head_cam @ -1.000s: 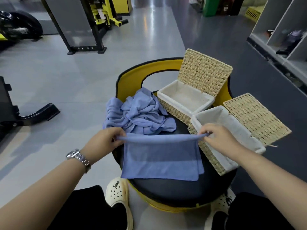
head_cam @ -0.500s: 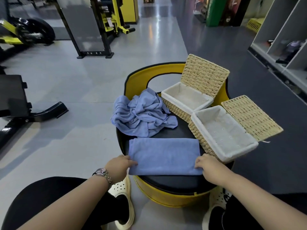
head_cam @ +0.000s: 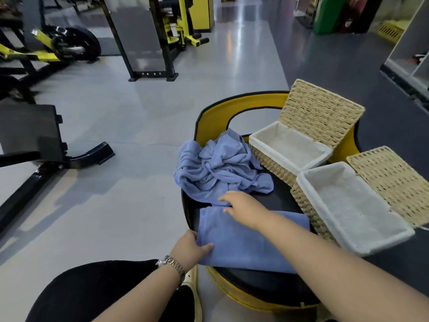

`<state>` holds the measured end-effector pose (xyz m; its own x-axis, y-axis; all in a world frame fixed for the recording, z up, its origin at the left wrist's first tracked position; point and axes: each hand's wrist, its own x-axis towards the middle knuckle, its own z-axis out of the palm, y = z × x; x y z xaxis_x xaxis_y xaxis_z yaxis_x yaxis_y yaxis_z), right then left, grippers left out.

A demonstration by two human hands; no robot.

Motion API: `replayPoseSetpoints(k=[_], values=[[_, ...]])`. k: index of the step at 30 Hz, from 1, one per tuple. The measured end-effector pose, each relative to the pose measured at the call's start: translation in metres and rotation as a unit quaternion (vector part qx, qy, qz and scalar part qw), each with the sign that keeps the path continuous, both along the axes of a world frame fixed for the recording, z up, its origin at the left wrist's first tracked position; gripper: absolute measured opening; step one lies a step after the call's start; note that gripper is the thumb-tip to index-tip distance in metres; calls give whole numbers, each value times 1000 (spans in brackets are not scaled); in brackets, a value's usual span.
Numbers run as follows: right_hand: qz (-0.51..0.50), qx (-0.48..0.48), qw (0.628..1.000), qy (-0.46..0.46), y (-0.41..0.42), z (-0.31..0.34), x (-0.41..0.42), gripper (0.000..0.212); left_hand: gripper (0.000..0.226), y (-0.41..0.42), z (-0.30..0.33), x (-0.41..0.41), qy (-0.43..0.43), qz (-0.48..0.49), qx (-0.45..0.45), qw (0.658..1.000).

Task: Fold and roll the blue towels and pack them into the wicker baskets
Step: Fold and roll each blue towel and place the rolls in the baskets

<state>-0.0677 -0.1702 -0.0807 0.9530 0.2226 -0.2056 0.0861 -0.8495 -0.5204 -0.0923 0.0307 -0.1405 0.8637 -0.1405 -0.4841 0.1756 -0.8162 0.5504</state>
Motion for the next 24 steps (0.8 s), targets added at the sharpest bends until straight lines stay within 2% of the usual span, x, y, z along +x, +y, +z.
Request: replayPoseSetpoints(k=[3, 6, 9, 12, 17, 21, 24], values=[[55, -15, 996, 71, 35, -11, 33, 46, 37, -2, -3, 0, -6, 0, 6, 1000], [107, -75, 983, 132, 49, -19, 50, 56, 28, -3, -5, 4, -3, -16, 4, 1000], [150, -124, 969, 153, 53, -19, 54, 55, 32, -4, -8, 7, 2, -32, -11, 999], [183, -154, 955, 176, 45, -12, 48, 44, 34, -4, -3, 10, -4, -42, -19, 999], [175, -127, 966, 141, 24, 11, 44, 33, 35, -2, 22, 14, -34, -38, -35, 998], [141, -87, 986, 25, 24, 34, 45, 34, 35, 7, 62, 16, -139, -17, -4, 990], [114, -32, 993, -23, 23, 43, 46, 32, 29, 11, 89, 6, -214, 9, -11, 977]])
